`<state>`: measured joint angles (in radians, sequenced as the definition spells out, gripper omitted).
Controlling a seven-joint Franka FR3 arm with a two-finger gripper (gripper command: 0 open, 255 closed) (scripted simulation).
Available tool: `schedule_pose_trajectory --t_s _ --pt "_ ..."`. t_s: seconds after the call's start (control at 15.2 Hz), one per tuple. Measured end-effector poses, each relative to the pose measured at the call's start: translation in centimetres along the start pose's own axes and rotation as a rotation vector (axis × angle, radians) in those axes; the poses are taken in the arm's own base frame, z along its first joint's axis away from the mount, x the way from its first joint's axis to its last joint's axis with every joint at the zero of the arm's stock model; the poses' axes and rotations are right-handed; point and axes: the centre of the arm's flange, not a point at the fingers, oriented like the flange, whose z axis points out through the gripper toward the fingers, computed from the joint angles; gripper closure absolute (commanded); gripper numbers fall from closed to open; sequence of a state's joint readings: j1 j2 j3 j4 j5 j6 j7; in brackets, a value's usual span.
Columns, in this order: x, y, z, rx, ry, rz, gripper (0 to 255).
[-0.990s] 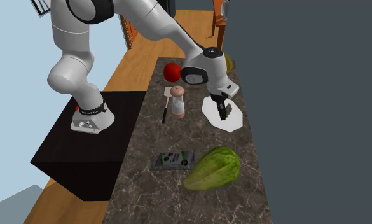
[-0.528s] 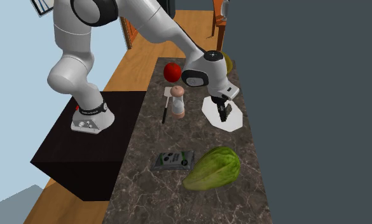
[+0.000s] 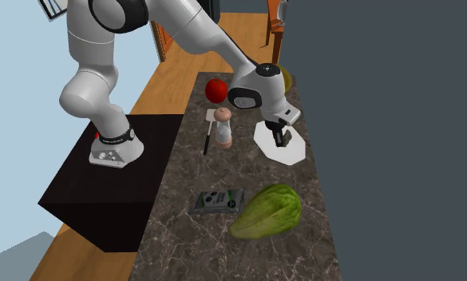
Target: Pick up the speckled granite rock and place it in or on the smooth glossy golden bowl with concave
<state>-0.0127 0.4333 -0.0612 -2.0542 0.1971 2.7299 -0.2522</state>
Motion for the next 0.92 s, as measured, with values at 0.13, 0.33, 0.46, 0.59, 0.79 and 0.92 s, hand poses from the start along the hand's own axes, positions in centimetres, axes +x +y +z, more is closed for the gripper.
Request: schedule_pose_trajectory --t_s 0.13,0.33,0.46,0.59,0.79,0.92 --pt "0.0 0.0 0.0 0.000 0.001 0.000 255" --pt "0.1 -0.1 -0.3 0.000 0.001 -0.001 255" --pt "0.3 0.0 -1.0 0.000 -0.001 -0.001 255" --pt "0.5 -0.1 -1.9 0.000 -0.001 0.000 255" --pt "0.9 -0.2 -3.4 0.000 -0.001 -0.001 255" --pt "1.1 -0.2 -4.5 0.000 -0.002 -0.001 255"
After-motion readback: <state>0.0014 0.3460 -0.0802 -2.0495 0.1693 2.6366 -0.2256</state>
